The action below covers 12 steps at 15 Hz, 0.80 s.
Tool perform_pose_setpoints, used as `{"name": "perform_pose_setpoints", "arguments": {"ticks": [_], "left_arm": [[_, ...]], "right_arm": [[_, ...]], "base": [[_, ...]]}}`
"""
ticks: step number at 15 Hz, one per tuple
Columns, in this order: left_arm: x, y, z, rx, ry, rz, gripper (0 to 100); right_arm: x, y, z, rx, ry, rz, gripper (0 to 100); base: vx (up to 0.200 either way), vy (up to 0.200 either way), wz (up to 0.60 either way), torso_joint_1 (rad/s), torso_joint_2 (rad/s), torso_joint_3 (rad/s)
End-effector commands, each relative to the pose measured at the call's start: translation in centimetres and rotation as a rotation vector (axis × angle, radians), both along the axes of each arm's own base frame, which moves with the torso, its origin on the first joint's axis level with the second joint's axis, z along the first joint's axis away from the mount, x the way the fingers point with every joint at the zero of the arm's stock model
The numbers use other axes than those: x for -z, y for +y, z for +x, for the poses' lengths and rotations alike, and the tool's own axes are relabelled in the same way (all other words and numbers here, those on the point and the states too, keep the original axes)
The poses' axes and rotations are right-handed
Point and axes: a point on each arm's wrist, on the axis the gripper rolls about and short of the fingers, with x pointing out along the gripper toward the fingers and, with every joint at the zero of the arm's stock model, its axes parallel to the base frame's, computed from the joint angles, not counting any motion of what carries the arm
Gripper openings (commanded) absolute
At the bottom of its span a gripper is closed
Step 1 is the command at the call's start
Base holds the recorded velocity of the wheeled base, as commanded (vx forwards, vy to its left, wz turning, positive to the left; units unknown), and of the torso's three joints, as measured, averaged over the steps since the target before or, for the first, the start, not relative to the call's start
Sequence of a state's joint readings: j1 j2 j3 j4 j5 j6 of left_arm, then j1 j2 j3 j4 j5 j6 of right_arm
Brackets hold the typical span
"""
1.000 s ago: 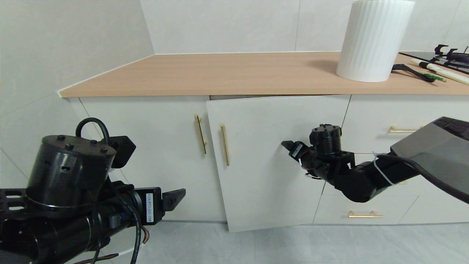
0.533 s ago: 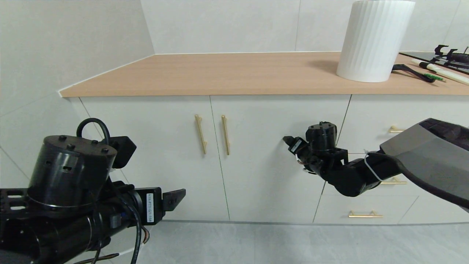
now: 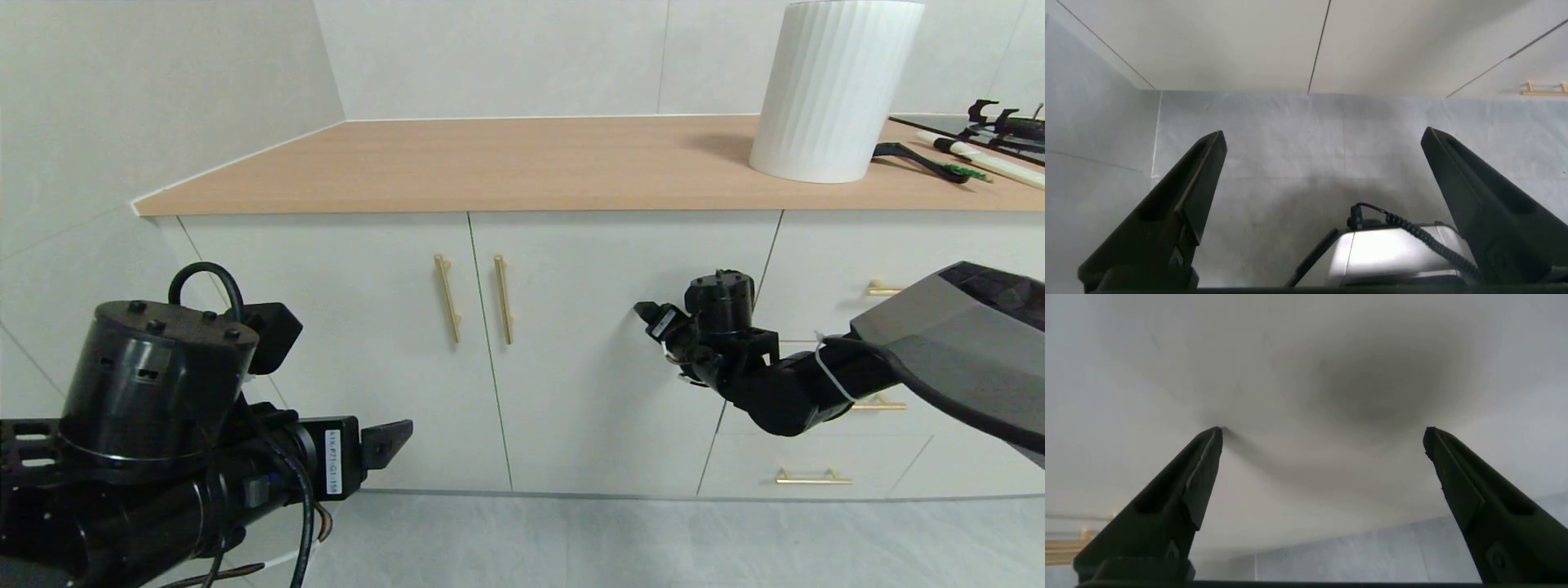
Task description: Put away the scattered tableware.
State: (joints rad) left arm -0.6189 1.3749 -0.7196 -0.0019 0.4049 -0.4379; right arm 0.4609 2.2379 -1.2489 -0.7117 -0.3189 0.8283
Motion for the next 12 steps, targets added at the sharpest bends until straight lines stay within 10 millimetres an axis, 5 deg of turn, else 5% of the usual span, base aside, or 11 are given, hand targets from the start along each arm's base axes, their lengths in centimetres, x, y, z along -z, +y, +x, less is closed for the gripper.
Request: {"name": "perform_pose_setpoints", "arguments": {"ticks": [1, 5, 7, 11, 12], "left_arm": [[-0.8, 0.5, -0.6, -0.010, -0.036, -0.016, 100], [-3.2, 4.4, -4.2, -0.061, -0.192, -0.033, 100], [-2.8, 7.1, -8.3, -0.084, -0.279, -0.080, 100], [0.7, 10.8, -13.9, -0.130, -0.396, 0.025, 100], [0.9, 10.9, -14.1, -0.131, -0.398, 0.031, 100]], "right_arm": [[-3.6, -0.9, -2.5, -0.025, -0.048, -0.013, 100], [-10.0, -4.2, -9.3, -0.061, -0.178, -0.132, 100], [-12.6, -6.8, -16.5, -0.089, -0.251, -0.166, 100], [-12.4, -12.7, -26.8, -0.028, -0.359, -0.324, 100], [-12.3, -12.9, -27.1, -0.026, -0.367, -0.330, 100]], "base": [[0.000, 0.000, 0.00, 0.000, 0.00, 0.000], [0.000, 0.000, 0.00, 0.000, 0.00, 0.000], [0.000, 0.000, 0.00, 0.000, 0.00, 0.000], [0.000, 0.000, 0.00, 0.000, 0.00, 0.000], [0.000, 0.000, 0.00, 0.000, 0.00, 0.000]]}}
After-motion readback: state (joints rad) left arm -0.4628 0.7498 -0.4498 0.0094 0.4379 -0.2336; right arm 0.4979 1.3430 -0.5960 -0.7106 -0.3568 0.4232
